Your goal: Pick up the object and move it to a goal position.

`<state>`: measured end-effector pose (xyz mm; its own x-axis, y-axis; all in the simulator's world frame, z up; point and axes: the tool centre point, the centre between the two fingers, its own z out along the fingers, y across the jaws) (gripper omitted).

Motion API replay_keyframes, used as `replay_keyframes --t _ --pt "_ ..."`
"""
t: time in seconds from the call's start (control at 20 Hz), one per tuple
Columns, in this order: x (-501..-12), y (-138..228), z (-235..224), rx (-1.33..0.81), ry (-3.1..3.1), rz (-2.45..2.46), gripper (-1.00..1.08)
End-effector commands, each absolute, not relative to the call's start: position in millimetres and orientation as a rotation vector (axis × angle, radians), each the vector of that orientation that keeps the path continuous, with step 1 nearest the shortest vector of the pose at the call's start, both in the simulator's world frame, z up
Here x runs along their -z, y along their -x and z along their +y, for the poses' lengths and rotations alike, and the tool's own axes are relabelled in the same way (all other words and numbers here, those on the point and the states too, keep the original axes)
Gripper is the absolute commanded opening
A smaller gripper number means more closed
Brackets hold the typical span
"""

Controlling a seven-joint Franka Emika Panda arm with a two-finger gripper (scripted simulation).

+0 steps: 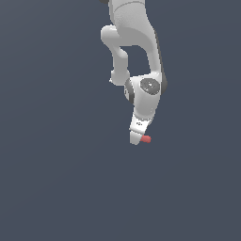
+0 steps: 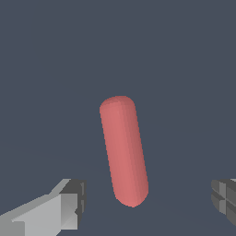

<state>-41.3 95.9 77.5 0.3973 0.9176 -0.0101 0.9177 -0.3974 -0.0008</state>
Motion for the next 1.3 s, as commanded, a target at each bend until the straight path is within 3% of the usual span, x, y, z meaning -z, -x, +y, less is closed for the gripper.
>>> replay_keyframes --t 0.0,0.75,1.25 --pt "-73.1 43.9 101.0 0.009 -2.570 1.800 1.00" --pt "-62.3 49.2 110.3 0.001 -2.476 1.934 1.00" --pt "-21.9 50.2 110.5 0.001 -2.471 1.940 1.00"
